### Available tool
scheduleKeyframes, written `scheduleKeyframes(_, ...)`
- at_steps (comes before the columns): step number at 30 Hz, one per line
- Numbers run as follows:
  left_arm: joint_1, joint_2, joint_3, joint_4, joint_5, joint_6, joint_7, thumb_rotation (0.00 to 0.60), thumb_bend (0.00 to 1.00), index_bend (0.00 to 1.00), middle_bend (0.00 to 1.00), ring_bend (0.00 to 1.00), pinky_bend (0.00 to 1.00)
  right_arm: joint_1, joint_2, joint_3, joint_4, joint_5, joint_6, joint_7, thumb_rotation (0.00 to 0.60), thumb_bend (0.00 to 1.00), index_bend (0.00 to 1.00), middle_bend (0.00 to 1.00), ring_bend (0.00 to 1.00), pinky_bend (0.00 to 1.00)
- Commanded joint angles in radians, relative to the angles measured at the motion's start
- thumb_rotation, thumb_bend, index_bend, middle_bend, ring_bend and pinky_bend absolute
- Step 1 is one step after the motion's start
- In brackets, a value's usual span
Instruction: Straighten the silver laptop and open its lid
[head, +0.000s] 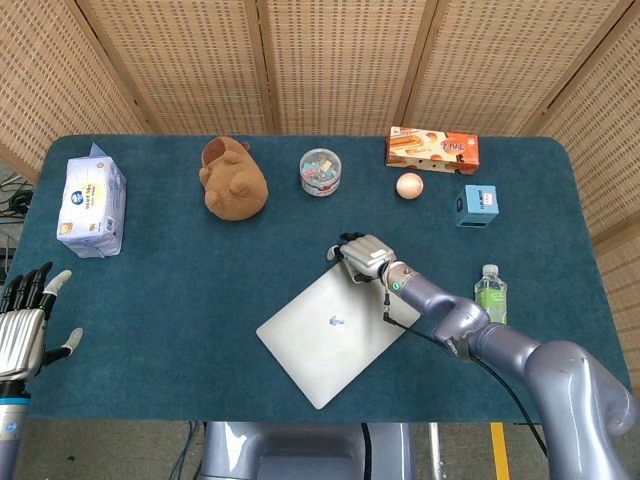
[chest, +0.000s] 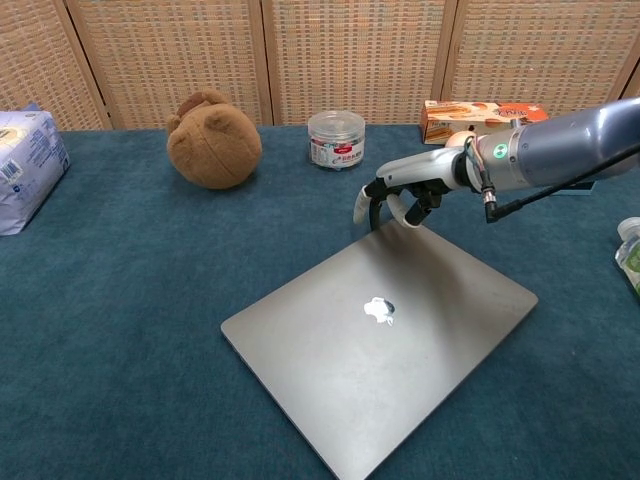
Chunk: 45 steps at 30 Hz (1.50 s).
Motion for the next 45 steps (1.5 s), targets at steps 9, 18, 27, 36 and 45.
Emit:
scheduleKeyframes(9, 0.001, -0.001, 0.003, -0.003, 0.004, 0.003, 0.003, 0.600, 0.31, 0.11, 0.00, 0.00, 0.00, -0.030, 0.041, -0.017, -0.032, 0.015, 0.007, -0.025, 0.600, 1.00, 0.22, 0.40, 0.08, 0.09)
scheduleKeyframes(18, -0.002, -0.004, 0.002, -0.001, 0.006, 0.001, 0.006, 0.600, 0.31, 0.11, 0.00, 0.00, 0.00, -0.062, 0.079, -0.028, -0.052, 0.037, 0.008, -0.054, 0.600, 1.00, 0.22, 0.41, 0.08, 0.09)
scheduleKeyframes(27, -0.007, -0.007, 0.001, -0.001, 0.008, -0.002, 0.012, 0.600, 0.31, 0.11, 0.00, 0.00, 0.00, -0.101, 0.124, -0.038, -0.081, 0.063, 0.012, -0.077, 0.600, 1.00, 0.22, 0.41, 0.08, 0.09)
scheduleKeyframes(36, -0.009, -0.009, 0.002, -0.004, 0.013, -0.001, 0.017, 0.600, 0.31, 0.11, 0.00, 0.00, 0.00, -0.137, 0.156, -0.047, -0.115, 0.077, 0.022, -0.102, 0.600, 1.00, 0.22, 0.41, 0.08, 0.09)
scheduleKeyframes(45, -0.014, -0.013, 0.003, -0.003, 0.019, -0.007, 0.015, 0.600, 0.31, 0.11, 0.00, 0.00, 0.00, -0.162, 0.187, -0.050, -0.156, 0.089, 0.031, -0.130, 0.600, 1.00, 0.22, 0.41, 0.08, 0.09)
